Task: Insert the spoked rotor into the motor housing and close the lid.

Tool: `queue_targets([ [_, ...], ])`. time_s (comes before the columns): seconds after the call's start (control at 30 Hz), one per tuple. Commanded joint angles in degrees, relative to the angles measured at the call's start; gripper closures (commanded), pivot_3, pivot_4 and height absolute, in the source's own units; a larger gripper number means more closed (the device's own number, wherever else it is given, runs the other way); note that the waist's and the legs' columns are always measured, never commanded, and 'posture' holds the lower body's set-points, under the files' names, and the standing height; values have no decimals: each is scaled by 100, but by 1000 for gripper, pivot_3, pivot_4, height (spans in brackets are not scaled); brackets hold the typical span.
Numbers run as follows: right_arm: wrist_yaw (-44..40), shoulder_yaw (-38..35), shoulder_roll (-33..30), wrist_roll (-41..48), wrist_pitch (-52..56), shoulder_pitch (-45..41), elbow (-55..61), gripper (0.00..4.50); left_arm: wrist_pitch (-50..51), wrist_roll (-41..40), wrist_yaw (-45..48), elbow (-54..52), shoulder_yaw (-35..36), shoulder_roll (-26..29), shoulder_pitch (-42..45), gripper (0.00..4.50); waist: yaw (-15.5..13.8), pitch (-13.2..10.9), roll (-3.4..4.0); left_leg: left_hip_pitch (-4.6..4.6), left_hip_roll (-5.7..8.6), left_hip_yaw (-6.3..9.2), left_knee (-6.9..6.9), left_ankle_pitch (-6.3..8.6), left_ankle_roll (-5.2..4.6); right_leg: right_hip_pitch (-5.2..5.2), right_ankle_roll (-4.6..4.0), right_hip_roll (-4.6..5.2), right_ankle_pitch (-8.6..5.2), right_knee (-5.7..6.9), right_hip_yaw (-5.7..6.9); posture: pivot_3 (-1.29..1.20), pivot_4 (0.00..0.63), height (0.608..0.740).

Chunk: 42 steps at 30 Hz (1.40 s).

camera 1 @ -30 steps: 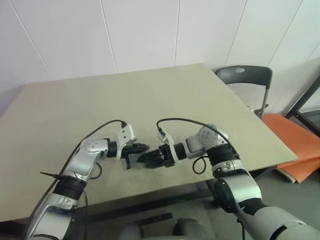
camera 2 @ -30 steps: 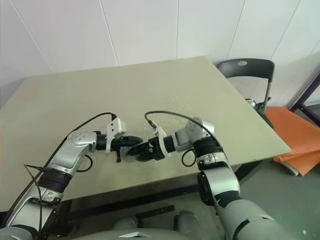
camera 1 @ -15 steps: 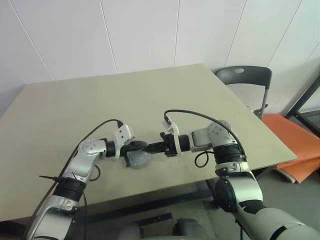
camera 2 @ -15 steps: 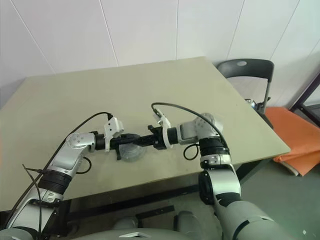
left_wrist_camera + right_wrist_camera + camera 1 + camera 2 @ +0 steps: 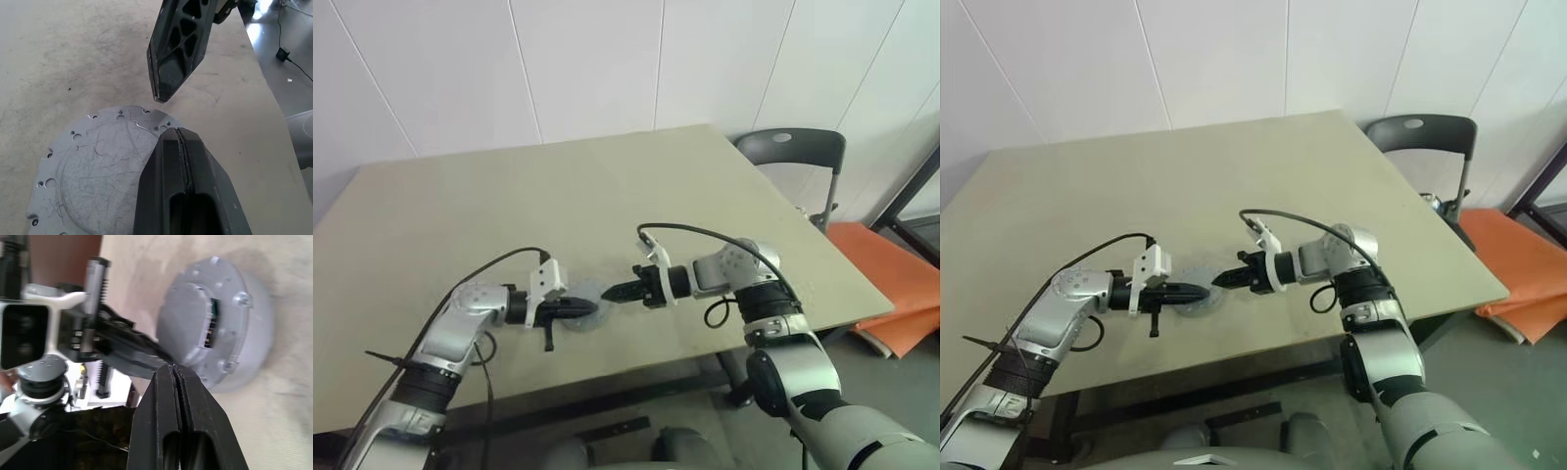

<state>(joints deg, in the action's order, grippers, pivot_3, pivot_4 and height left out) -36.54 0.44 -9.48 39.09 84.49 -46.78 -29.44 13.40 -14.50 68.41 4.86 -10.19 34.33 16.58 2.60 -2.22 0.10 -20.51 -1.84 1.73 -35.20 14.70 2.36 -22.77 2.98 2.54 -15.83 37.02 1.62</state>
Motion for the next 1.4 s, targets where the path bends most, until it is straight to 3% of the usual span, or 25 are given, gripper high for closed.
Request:
queue_targets([
  [0.03, -127, 142, -1, -165, -293, -98, 33, 4444, 117, 110, 22, 53, -94, 116, -73, 4500, 2, 0, 0, 0, 0, 0, 0, 0, 0, 0, 1, 0, 1, 0, 0, 0, 0, 740],
  [0.2, -249, 305, -14, -311, -491, -59, 143, 4444, 54, 181, -21, 129, -128, 99, -61, 4500, 0, 0, 0, 0, 0, 0, 1, 0, 0, -1, 13, -1, 7, 0, 0, 0, 0, 740],
  [0.33, -361, 405, -53, -409, -612, -54, 195, 3563, 14, 201, -70, 176, -137, 67, -40, 4500, 0, 0, 0, 1, 0, 0, 0, 0, 0, 0, 12, -1, 7, 1, 0, 0, 0, 740],
  [0.4, -418, 403, -56, -410, -593, -56, 207, 3563, 3, 205, -89, 197, -140, 58, -28, 4500, 0, 0, 0, 3, 0, 0, 0, 0, 0, 1, 12, -1, 7, 1, 0, 0, 0, 740],
  [0.5, -515, 425, -83, -369, -484, -63, 322, 2948, -15, 213, -110, 211, -141, 59, -29, 4500, -1, 0, 0, 2, 0, 1, 0, 0, 0, 1, 11, -1, 7, 3, 0, 0, 0, 740],
  [0.8, -642, 439, -113, -456, -480, -101, 362, 18, -53, 224, -133, 270, -186, 48, -8, 4500, 1, 0, 0, 12, 0, 3, -3, 0, 0, 5, -1, -2, 0, 9, 0, 0, 0, 740],
  [1.23, -1314, 327, -453, -413, -704, -599, -138, 18, -60, 267, -142, 293, -315, -59, 26, 4500, -9, -1, 0, 3, 4, 3, -6, 0, 0, 3, 12, 0, 8, 6, -4, 0, 0, 740],
  [1.4, -1740, 1275, -782, -923, -1251, -422, 177, 18, -41, 243, -148, 272, -334, -80, 60, 4500, -12, -1, 0, 3, 4, 2, -6, 0, 0, 3, 10, 0, 6, 4, -3, 0, 0, 740],
])
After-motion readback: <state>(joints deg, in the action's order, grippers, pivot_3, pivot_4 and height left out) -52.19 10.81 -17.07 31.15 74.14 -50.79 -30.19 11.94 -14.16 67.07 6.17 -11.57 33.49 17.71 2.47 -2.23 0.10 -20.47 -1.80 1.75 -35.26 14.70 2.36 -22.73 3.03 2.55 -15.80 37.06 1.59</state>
